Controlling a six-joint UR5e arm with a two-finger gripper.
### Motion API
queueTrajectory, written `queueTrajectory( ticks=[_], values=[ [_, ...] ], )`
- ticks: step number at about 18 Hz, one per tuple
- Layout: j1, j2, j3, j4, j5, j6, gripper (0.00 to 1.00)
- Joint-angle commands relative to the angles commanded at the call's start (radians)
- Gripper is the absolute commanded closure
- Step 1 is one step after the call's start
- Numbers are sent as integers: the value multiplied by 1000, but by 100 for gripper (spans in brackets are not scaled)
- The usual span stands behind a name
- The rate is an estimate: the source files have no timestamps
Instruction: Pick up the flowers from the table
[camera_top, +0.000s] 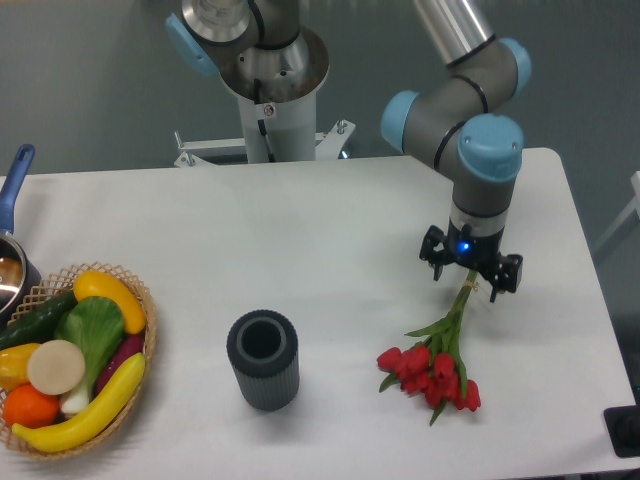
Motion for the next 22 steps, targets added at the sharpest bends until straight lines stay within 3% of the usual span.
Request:
queueTrajectory(
  ticks=[6,11,12,22],
  values=[
    [-15,-40,15,0,2,0,3],
    [-18,-54,15,-2,3,-5,91],
    [-18,-49,9,0,8,-8,100],
    [-8,49,21,-5,18,-44,100]
  ],
)
